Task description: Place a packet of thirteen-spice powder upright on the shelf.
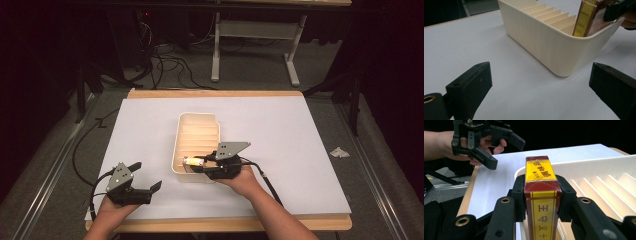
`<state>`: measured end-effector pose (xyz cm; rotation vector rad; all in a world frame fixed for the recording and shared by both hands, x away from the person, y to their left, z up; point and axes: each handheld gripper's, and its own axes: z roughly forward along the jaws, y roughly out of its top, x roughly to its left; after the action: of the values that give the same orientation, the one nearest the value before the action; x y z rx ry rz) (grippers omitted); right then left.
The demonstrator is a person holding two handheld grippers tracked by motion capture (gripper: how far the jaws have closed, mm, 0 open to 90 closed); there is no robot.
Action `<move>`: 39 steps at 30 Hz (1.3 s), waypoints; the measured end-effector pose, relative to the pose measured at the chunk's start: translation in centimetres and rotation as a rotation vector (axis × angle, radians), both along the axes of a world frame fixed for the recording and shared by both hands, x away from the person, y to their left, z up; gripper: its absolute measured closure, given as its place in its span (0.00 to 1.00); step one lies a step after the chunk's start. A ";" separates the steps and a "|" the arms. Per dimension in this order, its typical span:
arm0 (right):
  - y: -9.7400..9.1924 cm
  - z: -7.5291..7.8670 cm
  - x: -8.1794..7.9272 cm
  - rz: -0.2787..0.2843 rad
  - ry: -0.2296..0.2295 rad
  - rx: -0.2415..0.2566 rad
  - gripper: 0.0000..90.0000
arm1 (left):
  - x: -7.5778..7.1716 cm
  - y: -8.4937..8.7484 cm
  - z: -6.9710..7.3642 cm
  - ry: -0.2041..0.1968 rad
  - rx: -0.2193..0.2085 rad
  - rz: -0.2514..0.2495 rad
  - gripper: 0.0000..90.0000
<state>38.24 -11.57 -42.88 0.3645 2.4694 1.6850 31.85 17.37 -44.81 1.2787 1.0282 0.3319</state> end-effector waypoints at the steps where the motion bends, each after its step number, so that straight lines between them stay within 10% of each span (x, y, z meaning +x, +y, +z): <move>1: 0.0 0.0 0.0 0.000 0.000 0.000 0.74 | 0.0 0.0 0.0 0.000 0.000 0.000 0.06; 24: -0.6 -0.3 -0.2 -0.019 0.019 -0.010 0.69 | 0.0 0.0 0.0 -0.004 -0.005 0.003 0.06; 39: -0.3 0.9 -0.7 -0.065 0.019 0.038 0.35 | -0.1 0.1 0.2 -0.016 -0.015 0.009 0.06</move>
<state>37.59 -11.88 -41.99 0.4617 2.4139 1.7129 31.76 17.47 -44.58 1.2565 1.0214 0.3402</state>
